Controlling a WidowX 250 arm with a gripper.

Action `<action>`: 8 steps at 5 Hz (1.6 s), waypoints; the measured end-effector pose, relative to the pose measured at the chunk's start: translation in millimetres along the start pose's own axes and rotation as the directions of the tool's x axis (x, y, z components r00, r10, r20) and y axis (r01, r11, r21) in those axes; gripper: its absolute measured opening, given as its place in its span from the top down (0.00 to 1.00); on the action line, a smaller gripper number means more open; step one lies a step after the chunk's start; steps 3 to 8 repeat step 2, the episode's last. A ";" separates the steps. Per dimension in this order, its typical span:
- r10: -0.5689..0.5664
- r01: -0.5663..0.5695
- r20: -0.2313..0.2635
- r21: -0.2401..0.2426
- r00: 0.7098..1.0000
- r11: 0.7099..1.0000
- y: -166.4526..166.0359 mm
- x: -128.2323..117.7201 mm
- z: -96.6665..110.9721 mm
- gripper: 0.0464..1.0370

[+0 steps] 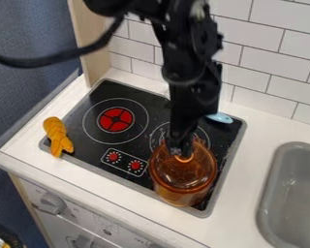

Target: Put the lid over the pot

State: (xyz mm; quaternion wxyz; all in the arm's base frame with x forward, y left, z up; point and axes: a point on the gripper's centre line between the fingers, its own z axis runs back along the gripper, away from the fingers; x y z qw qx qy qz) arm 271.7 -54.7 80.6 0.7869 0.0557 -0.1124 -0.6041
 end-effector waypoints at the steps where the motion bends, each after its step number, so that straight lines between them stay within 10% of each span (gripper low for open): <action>1: -0.003 0.001 0.032 0.051 0.999 0.999 5.5 -4.0 22.9 0.04; 8: -0.005 0.003 0.034 0.054 0.999 0.999 6.3 -3.9 24.3 0.04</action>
